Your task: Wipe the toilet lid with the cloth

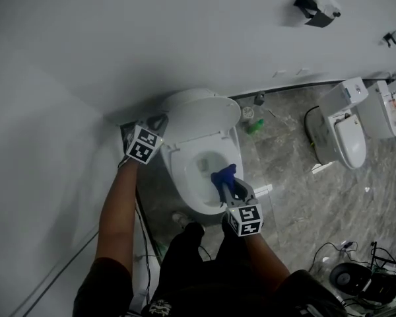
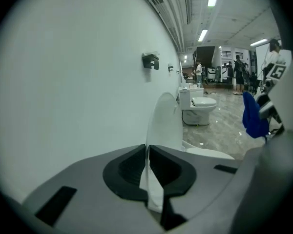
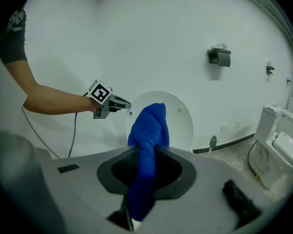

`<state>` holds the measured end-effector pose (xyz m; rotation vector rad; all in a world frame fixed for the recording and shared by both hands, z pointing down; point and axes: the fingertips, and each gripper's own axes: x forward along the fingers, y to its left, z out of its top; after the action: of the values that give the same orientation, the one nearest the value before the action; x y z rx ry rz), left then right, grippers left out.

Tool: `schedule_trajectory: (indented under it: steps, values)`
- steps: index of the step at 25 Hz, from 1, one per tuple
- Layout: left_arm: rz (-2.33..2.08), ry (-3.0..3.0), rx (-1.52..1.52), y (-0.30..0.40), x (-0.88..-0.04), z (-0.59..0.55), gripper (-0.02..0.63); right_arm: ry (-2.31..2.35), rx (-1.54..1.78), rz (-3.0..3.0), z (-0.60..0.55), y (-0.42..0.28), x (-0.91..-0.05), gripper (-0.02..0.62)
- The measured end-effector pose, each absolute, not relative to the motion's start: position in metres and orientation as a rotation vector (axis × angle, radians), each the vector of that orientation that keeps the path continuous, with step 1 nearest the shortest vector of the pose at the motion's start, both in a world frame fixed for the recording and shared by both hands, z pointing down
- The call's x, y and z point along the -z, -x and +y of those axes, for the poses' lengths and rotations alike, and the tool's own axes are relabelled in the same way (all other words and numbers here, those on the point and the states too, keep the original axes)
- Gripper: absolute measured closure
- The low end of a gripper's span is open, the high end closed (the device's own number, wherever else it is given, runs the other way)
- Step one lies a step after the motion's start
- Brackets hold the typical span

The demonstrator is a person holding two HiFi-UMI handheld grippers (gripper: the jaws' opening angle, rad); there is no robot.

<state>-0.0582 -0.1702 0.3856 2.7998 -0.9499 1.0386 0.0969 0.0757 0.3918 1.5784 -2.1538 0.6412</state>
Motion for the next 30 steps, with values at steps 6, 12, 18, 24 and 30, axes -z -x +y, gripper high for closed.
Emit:
schedule_trajectory:
  steps: [6,12,18,24,30]
  values:
    - [-0.912,-2.831,-1.074,0.053,-0.382,-0.101,0.571,-1.598,-0.614,-2.153,0.101,-0.113,-0.376,0.522]
    - [-0.870,-2.874,-1.214,0.044,-0.390,-0.026,0.569,-1.622,-0.569,-2.179,0.111,-0.138,-0.361,0.522]
    - [-0.720,-2.871,-1.421,0.038,-0.427,0.052,0.569,-1.696,-0.583,-2.137,0.139,-0.172,-0.367,0.522]
    - [-0.495,-2.823,-1.699,0.034,-0.483,0.126,0.561,-1.707,-0.605,-2.109,0.162,-0.195,-0.383,0.522]
    - [-0.307,-2.732,-1.836,0.026,-0.546,0.179,0.542,-1.623,-0.635,-2.099,0.163,-0.197,-0.425,0.522]
